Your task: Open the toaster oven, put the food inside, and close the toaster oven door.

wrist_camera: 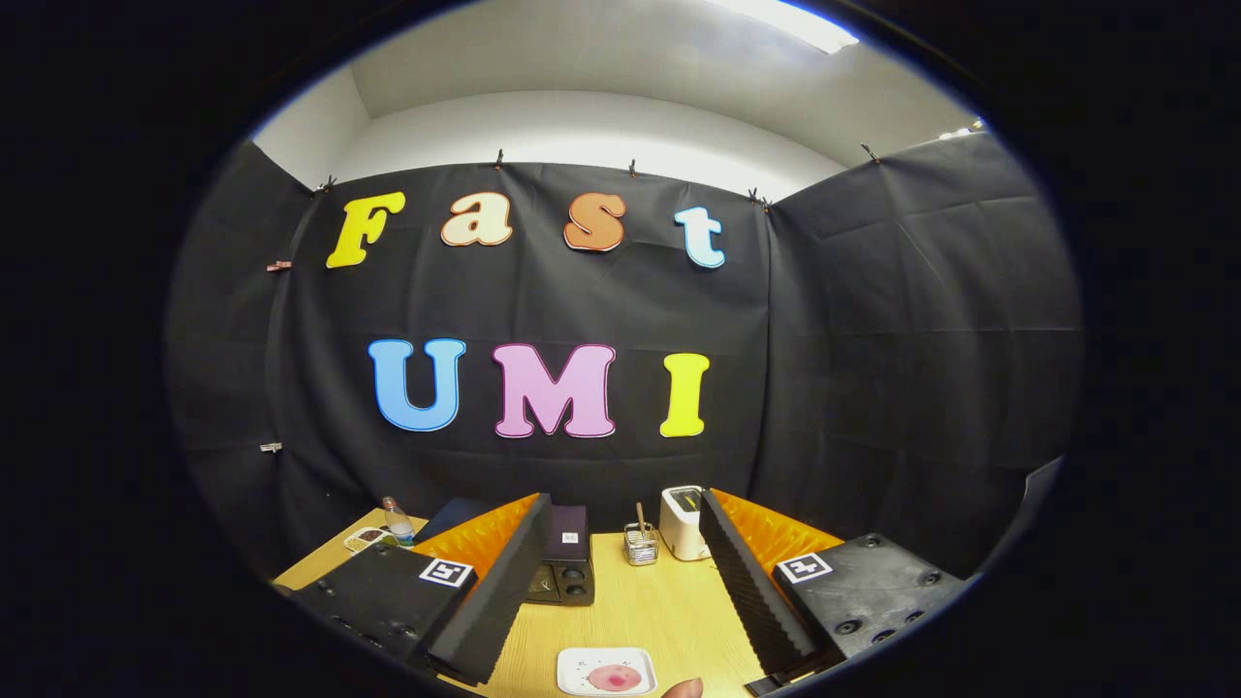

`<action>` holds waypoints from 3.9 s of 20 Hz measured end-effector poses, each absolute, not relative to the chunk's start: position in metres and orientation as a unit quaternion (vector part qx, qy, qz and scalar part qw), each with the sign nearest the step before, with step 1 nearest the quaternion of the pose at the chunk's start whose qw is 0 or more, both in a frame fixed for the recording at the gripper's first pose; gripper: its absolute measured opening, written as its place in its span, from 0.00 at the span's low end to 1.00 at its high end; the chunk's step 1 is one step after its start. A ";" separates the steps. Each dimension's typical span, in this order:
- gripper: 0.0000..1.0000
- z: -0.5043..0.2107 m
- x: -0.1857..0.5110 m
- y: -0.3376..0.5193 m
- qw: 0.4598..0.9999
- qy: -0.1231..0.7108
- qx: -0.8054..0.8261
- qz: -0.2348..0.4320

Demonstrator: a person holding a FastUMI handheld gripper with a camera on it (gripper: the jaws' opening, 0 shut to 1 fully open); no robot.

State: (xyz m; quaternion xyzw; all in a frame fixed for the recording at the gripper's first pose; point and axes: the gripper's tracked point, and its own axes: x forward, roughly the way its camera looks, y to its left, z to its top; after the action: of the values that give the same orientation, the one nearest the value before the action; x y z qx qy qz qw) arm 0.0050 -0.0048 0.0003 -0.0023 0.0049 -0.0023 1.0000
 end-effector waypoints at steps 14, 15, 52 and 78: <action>0.97 -0.037 0.041 0.057 0.999 0.029 0.000 0.039; 0.97 -0.045 0.048 0.070 0.998 0.036 0.001 0.046; 0.99 -0.363 0.162 0.241 0.954 0.295 -0.005 0.047; 0.99 -0.380 0.021 0.073 0.840 0.534 0.043 0.086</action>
State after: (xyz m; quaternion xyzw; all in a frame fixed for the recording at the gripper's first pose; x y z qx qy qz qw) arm 0.0206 0.0731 -0.3799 0.0426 0.5338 0.0855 0.8402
